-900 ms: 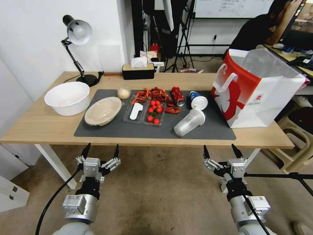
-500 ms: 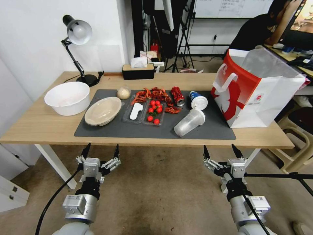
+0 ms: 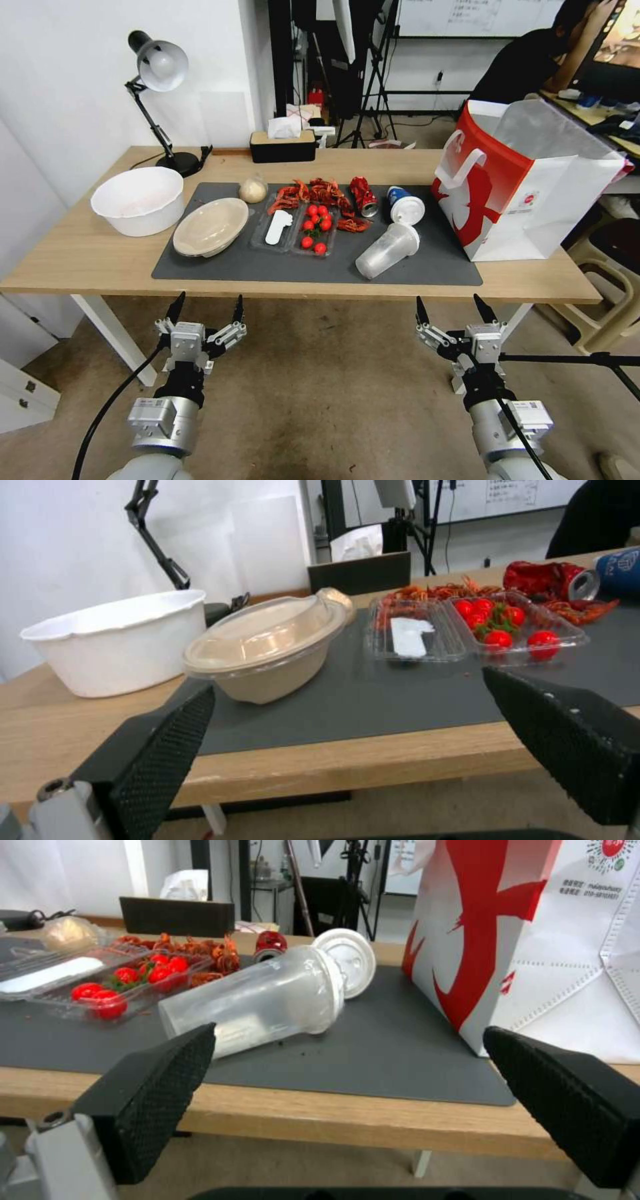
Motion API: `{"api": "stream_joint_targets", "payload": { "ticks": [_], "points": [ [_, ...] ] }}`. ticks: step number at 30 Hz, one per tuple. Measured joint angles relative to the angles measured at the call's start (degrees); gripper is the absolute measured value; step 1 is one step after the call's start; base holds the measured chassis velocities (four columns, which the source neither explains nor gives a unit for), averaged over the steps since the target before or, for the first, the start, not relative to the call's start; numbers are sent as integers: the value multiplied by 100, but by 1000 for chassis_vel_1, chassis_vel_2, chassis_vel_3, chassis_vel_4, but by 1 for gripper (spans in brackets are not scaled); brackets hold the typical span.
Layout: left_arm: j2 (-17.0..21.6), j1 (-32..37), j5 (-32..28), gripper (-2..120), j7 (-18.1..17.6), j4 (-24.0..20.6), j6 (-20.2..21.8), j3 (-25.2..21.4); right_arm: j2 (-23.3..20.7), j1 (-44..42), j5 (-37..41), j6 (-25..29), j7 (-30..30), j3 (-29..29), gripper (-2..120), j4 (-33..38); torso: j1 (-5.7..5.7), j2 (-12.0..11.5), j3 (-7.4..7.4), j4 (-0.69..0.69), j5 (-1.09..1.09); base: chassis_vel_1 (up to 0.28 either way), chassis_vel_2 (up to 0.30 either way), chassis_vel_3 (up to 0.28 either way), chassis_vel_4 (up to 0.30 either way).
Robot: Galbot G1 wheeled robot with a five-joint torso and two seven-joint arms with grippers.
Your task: Pick up the trash from the table and place it into the takeout bag.
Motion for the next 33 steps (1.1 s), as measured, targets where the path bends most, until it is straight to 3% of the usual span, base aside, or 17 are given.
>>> {"api": "stream_joint_targets", "payload": {
  "ticks": [12,14,15,18,19,20,28,33],
  "points": [
    [-2,-37,-47,100,-12,3,63,-12,0,53,43,-70,20,6,100,0,0,0,0,0,0,0,0,0,0],
    [-21,-293,-342,100,-113,29,506,-117,-2,413,321,-525,170,115,100,-15,0,0,0,0,0,0,0,0,0],
    [-21,-293,-342,100,-113,29,506,-117,-2,413,321,-525,170,115,100,-15,0,0,0,0,0,0,0,0,0],
    [-65,-841,-994,100,-341,93,1492,-349,-9,1202,931,-1522,503,344,100,-51,1,0,1,1,0,0,0,0,0],
    [-65,-841,-994,100,-341,93,1492,-349,-9,1202,931,-1522,503,344,100,-51,1,0,1,1,0,0,0,0,0],
    [-78,-1009,-1185,100,-409,111,1786,-418,-11,1313,1021,-1669,550,372,100,-54,1,0,1,1,0,0,0,0,0],
    [-86,-1046,-1281,100,-442,152,1788,-462,-162,1587,1700,-1206,816,6,100,-312,1,0,1,0,0,0,0,0,0],
    [-87,-1016,-1263,100,-437,131,1751,-494,-284,1846,2514,-1044,1061,-403,100,-454,1,0,0,1,0,0,0,0,0]
  ]
}}
